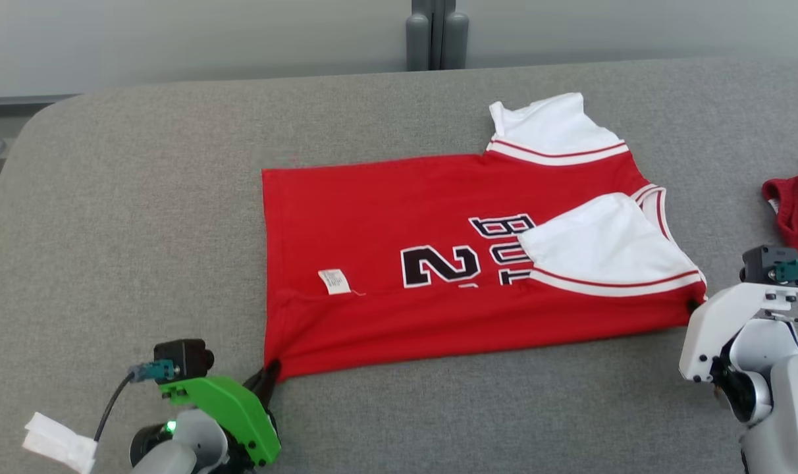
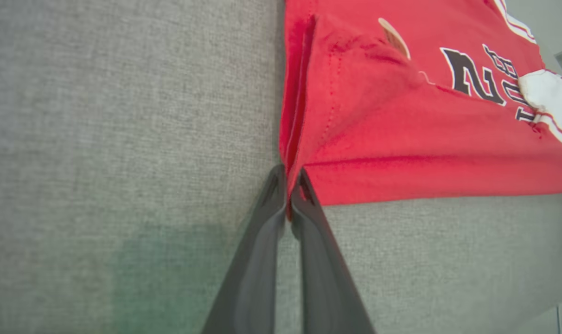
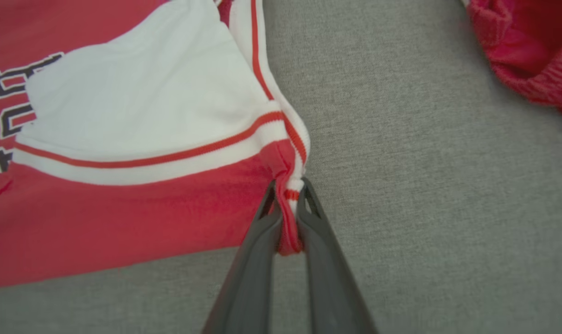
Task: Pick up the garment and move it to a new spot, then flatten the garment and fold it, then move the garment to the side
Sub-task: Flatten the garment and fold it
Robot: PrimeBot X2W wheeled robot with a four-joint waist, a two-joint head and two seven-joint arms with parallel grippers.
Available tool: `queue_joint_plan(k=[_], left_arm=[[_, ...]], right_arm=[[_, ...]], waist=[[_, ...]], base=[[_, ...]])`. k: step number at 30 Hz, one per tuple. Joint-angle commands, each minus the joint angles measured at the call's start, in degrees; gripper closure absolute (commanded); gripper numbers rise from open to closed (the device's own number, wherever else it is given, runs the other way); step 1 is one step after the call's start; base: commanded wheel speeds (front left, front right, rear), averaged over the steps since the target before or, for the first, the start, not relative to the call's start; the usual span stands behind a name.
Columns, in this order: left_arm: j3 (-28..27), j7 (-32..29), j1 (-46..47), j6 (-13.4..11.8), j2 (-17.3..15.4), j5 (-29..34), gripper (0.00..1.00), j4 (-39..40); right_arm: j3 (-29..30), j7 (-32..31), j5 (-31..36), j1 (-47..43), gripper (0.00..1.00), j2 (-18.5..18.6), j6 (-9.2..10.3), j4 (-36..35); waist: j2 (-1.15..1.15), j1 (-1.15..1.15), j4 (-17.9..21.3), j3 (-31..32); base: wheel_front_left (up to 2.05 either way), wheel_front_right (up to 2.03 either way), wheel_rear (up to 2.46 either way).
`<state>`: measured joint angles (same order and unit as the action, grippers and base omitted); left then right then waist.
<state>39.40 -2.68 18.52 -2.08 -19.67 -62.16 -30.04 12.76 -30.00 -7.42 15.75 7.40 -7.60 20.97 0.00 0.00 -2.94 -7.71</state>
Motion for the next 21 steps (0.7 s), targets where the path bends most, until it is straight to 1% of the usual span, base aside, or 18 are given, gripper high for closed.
queue_joint_plan(k=[1,5,7,9,10,11,12,13,17,21], left_arm=[[0.06,-0.84,-2.07,-1.12,-1.76,-0.4,1.0,1.38],[0.13,-3.23,-6.86,-4.5,-3.74,-1.61,1.0,8.52],[-0.66,-2.89,-8.79,-6.53,-4.82,-2.13,1.0,11.93],[-0.72,-2.96,-10.37,-7.64,-5.49,-2.08,0.67,13.6],[-0.32,-3.36,-11.04,-8.06,-5.87,-1.88,0.22,14.22],[-0.11,-3.84,-11.34,-8.35,-6.09,-1.84,0.0,14.57],[0.37,-4.54,-11.68,-8.62,-6.26,-1.97,0.0,14.84],[0.62,-5.22,-11.98,-8.82,-6.2,-2.3,0.0,14.99],[0.5,-5.7,-12.3,-9.98,-5.9,-2.66,0.0,15.56],[-0.12,-5.38,-11.88,-12.29,-7.87,-1.25,0.0,16.2]], right_arm=[[0.91,-0.81,-0.51,-1.9,1.0,0.17,0.21,-1.68],[2.02,-4.19,-1.64,-7.02,1.0,-1.14,0.19,-7.55],[2.73,-5.57,-1.85,-9.5,1.0,-1.79,0.19,-10.32],[3.73,-6.42,-1.7,-11.2,1.0,-2.31,0.19,-11.98],[4.27,-6.64,-1.44,-11.88,0.81,-2.49,0.19,-12.69],[4.48,-6.77,-1.2,-12.35,0.54,-2.81,0.19,-13.13],[4.58,-7.17,-1.28,-12.98,0.03,-3.21,0.18,-13.41],[4.6,-7.65,-1.54,-13.46,0.0,-3.63,0.17,-13.58],[4.56,-7.21,-1.01,-13.38,0.0,-4.05,0.15,-14.55],[4.41,-6.03,0.78,-11.08,0.0,-4.05,0.15,-16.51]], waist=[[0.0,0.0,0.1,1.08],[0.0,0.0,0.0,2.14],[0.0,0.0,-0.19,2.54],[0.0,0.0,-0.32,2.74],[0.0,0.0,-0.42,2.79],[0.0,0.0,-0.48,2.85],[0.0,0.0,-0.5,2.94],[0.0,0.0,-0.48,3.0],[0.0,0.0,-0.45,3.02],[0.0,0.0,-0.31,2.8]], base=[[0.0,0.0,0.0],[0.0,0.0,0.0],[0.0,0.0,0.0],[0.0,0.0,0.0],[0.0,0.0,0.0],[0.0,0.0,0.0],[0.0,0.0,0.0],[0.0,0.0,0.0],[0.0,0.0,0.0],[0.0,0.0,0.0]])
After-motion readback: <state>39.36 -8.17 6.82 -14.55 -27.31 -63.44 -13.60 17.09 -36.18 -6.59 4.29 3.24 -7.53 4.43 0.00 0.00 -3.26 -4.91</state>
